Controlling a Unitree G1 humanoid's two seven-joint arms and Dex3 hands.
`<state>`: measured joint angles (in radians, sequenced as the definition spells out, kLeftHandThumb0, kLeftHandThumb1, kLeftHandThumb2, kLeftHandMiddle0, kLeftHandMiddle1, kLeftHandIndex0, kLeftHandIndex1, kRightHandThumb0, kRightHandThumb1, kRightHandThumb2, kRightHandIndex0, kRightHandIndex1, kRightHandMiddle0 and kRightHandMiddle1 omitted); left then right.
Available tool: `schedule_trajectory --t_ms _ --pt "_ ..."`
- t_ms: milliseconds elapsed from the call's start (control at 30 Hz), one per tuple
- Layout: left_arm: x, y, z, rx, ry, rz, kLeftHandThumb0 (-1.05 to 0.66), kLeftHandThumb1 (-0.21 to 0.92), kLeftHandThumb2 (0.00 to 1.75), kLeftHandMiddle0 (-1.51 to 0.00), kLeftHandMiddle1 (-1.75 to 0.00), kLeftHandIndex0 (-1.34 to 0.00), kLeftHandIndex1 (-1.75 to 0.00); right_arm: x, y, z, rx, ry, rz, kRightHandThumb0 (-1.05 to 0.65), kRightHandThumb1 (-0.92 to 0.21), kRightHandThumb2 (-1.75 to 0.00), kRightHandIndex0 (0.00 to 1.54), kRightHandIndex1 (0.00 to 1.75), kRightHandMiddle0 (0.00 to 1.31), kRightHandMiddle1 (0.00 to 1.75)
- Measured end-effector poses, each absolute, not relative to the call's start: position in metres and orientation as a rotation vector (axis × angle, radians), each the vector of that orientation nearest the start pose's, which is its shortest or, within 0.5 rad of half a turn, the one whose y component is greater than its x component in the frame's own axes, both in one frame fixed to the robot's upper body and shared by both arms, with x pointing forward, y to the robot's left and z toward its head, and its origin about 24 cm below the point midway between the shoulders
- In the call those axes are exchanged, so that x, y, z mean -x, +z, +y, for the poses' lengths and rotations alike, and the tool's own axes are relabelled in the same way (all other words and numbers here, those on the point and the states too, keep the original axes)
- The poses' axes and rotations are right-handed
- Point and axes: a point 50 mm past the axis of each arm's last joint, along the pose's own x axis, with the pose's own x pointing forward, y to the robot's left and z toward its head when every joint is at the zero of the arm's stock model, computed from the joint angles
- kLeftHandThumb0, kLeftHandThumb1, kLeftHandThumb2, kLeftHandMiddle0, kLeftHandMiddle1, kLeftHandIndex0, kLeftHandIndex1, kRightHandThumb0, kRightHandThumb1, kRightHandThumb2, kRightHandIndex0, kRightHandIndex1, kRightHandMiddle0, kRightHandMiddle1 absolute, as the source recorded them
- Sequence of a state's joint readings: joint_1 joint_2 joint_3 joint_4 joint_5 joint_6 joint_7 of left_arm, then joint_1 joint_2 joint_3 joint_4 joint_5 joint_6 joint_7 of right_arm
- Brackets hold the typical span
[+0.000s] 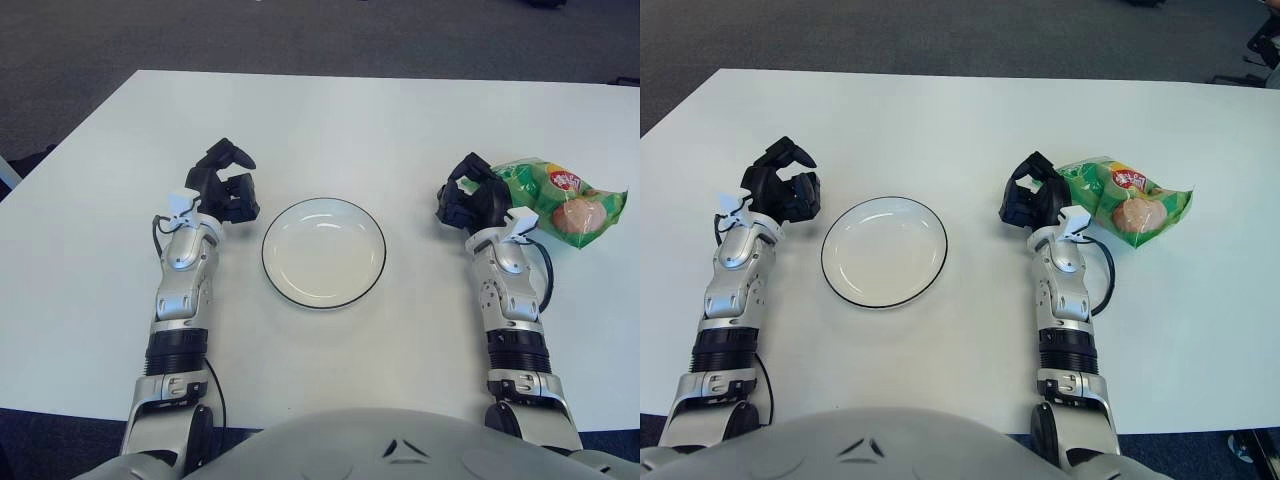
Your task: Put the snack into the plate.
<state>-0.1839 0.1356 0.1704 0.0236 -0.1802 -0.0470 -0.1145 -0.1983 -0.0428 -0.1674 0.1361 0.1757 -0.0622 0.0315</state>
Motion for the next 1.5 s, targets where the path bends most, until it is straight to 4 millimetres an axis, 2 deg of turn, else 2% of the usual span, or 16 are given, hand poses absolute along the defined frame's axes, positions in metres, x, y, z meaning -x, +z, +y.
schedule_trajectory --t_ms 300,533,767,833,867,967,1067,1367,1400,1433,1467,1500 --pt "-0.284 0.097 0.198 0.044 0.004 -0.232 -0.51 0.25 1.4 -1.28 -1.75 -0.67 -1.75 -0.289 0.07 -0.185 -0.12 -0.103 -0.155 -0.51 -0.24 -1.41 1.3 1.75 0.68 1.75" --pt "-0.284 0.097 0.198 0.042 0.004 -0.233 -0.51 0.25 1.4 -1.29 -1.75 -0.67 -1.75 -0.287 0.085 -0.183 0.014 -0.149 -0.316 -0.47 -0.35 -1.27 1.16 1.75 0.58 1.75" --pt "-0.283 0.098 0.198 0.042 0.004 -0.237 -0.51 0.25 1.4 -1.28 -1.75 -0.67 -1.75 -0.283 0.097 -0.179 0.119 -0.16 -0.429 -0.42 -0.52 -1.06 0.95 1.75 0.45 1.75" --pt "-0.283 0.098 0.198 0.042 0.004 -0.237 -0.51 0.25 1.4 -1.28 -1.75 -0.67 -1.75 -0.282 0.099 -0.181 0.153 -0.165 -0.451 -0.22 -0.37 -1.25 0.84 1.75 0.45 1.73" --pt "-0.283 0.098 0.198 0.043 0.004 -0.237 -0.51 0.25 1.39 -1.28 -1.75 -0.67 -1.75 -0.282 0.1 -0.182 0.164 -0.164 -0.454 -0.14 -0.34 -1.28 0.72 1.75 0.47 1.73" --pt "-0.283 0.097 0.197 0.047 0.003 -0.237 -0.5 0.26 1.39 -1.28 -1.75 -0.66 -1.75 -0.282 0.098 -0.188 0.222 -0.16 -0.441 -0.05 -0.34 -1.3 0.57 1.75 0.47 1.74" --pt "-0.284 0.097 0.197 0.05 0.003 -0.237 -0.5 0.26 1.39 -1.28 -1.75 -0.66 -1.75 -0.281 0.097 -0.198 0.327 -0.154 -0.419 -0.02 -0.4 -1.23 0.47 1.75 0.42 1.74" --pt "-0.284 0.095 0.197 0.054 0.007 -0.229 -0.5 0.26 1.39 -1.28 -1.75 -0.66 -1.75 -0.259 0.099 -0.22 0.664 -0.134 -0.364 -0.01 -0.59 -1.0 0.31 1.75 0.29 1.75" --pt "-0.284 0.095 0.197 0.054 0.007 -0.226 -0.5 0.26 1.39 -1.28 -1.75 -0.66 -1.75 -0.257 0.1 -0.221 0.695 -0.128 -0.362 -0.01 -0.64 -0.93 0.28 1.75 0.26 1.75" --pt "-0.284 0.094 0.197 0.054 0.008 -0.224 -0.5 0.26 1.39 -1.28 -1.75 -0.66 -1.75 -0.256 0.1 -0.221 0.725 -0.124 -0.362 -0.01 -0.74 -0.8 0.22 1.74 0.2 1.74" --pt "-0.284 0.093 0.197 0.053 0.007 -0.221 -0.5 0.26 1.39 -1.28 -1.75 -0.66 -1.75 -0.255 0.1 -0.222 0.764 -0.121 -0.363 -0.24 -0.76 -0.76 0.22 1.67 0.13 1.62" --pt "-0.284 0.093 0.196 0.054 0.006 -0.218 -0.5 0.26 1.39 -1.28 -1.75 -0.66 -1.75 -0.255 0.101 -0.224 0.801 -0.123 -0.365 -0.33 -0.76 -0.77 0.22 1.64 0.1 1.57"
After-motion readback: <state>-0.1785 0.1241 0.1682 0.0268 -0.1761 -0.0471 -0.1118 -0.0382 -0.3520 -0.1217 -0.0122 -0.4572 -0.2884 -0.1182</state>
